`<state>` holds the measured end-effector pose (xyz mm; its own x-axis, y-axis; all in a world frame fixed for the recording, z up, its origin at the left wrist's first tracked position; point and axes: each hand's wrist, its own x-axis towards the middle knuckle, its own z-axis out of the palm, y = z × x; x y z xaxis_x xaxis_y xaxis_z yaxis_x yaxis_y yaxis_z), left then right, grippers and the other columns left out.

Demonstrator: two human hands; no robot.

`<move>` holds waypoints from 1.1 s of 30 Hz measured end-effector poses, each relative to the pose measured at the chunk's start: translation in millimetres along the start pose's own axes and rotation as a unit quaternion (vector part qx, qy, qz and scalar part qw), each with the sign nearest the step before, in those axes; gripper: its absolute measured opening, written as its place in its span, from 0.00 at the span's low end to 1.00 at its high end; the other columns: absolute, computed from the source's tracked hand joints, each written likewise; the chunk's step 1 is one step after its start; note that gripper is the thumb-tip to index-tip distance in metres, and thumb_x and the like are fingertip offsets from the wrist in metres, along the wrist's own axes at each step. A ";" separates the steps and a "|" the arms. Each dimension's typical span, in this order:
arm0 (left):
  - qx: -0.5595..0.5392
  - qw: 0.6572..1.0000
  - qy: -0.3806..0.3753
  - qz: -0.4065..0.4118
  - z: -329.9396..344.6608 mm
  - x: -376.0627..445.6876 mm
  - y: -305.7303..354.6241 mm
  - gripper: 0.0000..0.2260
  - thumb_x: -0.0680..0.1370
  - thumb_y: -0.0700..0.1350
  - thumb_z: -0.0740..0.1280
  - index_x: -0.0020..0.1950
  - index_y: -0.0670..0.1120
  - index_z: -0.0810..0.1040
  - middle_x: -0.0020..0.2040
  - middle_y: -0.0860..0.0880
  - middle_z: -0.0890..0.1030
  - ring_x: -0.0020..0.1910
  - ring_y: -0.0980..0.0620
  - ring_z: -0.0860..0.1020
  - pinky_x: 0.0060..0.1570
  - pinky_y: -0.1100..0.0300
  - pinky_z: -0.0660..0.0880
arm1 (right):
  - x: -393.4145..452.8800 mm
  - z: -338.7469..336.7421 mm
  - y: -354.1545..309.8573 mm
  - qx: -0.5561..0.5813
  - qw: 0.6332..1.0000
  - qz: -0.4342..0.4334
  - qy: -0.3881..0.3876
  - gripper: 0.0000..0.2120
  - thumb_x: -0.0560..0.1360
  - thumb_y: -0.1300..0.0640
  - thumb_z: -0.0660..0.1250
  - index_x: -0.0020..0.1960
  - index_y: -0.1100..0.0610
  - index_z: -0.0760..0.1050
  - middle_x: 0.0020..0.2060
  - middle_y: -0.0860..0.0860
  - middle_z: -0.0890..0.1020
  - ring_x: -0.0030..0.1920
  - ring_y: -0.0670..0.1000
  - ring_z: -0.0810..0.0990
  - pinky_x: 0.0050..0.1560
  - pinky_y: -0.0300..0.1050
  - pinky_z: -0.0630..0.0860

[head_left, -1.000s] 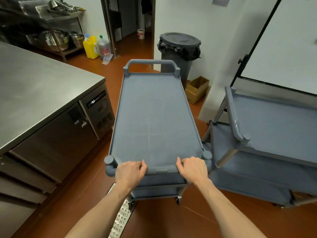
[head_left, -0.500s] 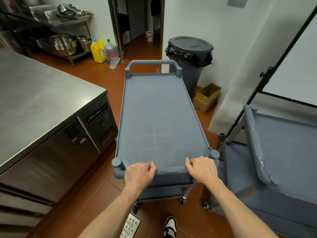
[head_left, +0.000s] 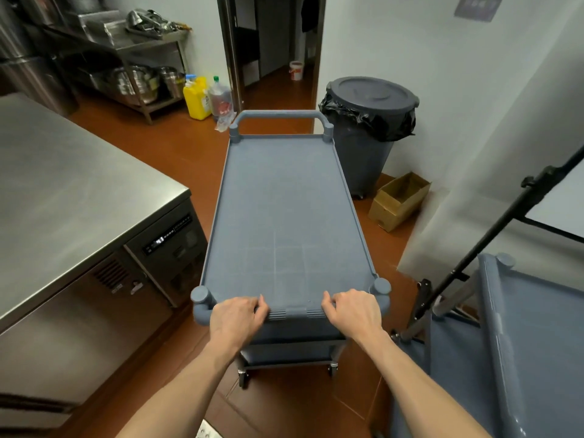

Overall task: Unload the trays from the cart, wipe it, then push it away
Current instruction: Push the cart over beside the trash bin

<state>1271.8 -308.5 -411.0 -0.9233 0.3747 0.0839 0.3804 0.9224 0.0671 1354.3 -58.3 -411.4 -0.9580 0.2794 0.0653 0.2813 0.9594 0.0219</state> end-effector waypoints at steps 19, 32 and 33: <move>-0.017 0.995 0.095 -0.032 35.2 252.2 -32.8 0.25 0.78 0.56 0.56 0.26 0.46 0.78 0.26 0.48 0.80 0.25 0.44 0.80 0.26 0.59 0.72 | 272.6 12.7 -0.3 0.025 0.998 -0.057 -0.006 0.35 0.78 0.36 0.41 0.30 0.54 0.75 0.28 0.51 0.82 0.30 0.53 0.82 0.28 0.41 0.67; -0.009 0.992 0.102 -0.074 54.1 414.9 -60.3 0.22 0.77 0.55 0.60 0.25 0.48 0.76 0.23 0.48 0.77 0.22 0.44 0.78 0.26 0.60 0.61 | 458.1 30.3 -10.1 0.001 0.996 -0.077 0.040 0.29 0.79 0.38 0.49 0.24 0.51 0.66 0.19 0.47 0.70 0.20 0.47 0.67 0.26 0.34 0.45; -0.009 0.991 0.105 -0.077 54.0 423.7 -61.4 0.22 0.77 0.55 0.60 0.25 0.48 0.75 0.23 0.48 0.77 0.22 0.44 0.77 0.26 0.60 0.59 | 469.1 32.0 -10.7 0.000 0.996 -0.081 0.047 0.29 0.79 0.39 0.51 0.23 0.50 0.65 0.18 0.47 0.70 0.19 0.48 0.66 0.27 0.34 0.44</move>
<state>854.4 -201.3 -433.3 -0.9396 0.2008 0.2772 0.2393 0.9644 0.1126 900.0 63.8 -413.0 -0.9813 0.1164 0.1530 0.1239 0.9915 0.0403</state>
